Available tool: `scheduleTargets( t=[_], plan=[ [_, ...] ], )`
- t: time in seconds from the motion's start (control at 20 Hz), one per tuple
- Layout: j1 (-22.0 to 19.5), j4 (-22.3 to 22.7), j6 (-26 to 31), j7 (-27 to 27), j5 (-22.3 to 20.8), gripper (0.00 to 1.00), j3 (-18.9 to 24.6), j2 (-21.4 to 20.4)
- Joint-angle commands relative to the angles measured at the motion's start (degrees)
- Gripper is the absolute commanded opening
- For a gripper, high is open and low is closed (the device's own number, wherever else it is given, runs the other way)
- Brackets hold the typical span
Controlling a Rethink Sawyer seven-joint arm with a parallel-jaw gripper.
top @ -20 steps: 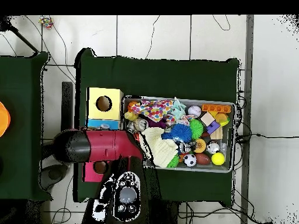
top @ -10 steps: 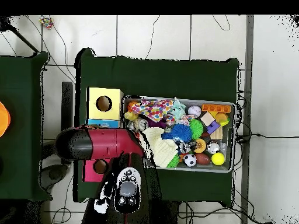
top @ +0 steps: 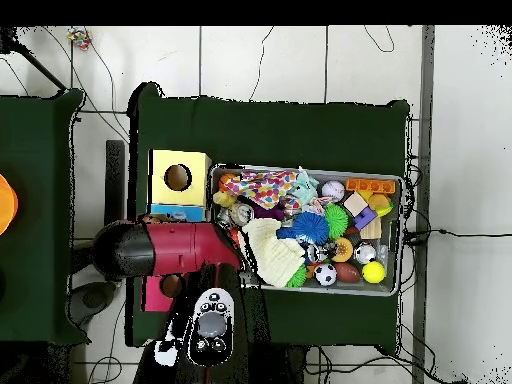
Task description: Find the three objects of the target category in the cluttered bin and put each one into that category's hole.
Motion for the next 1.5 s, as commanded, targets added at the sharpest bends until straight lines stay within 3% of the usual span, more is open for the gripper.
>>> scheduleTargets(
  t=[0.05,0.75,1.15,1.5],
  plan=[
    [-1.6,-1.6,-11.5,10.1,-0.8,0.0,0.7,10.3],
    [-5.0,-0.9,-16.3,8.6,-1.0,0.0,4.5,13.1],
    [-4.3,-2.9,-18.9,9.8,-1.3,0.0,3.3,20.0],
    [-6.9,-4.0,-20.0,9.9,0.9,0.0,6.1,25.6]
  ],
)
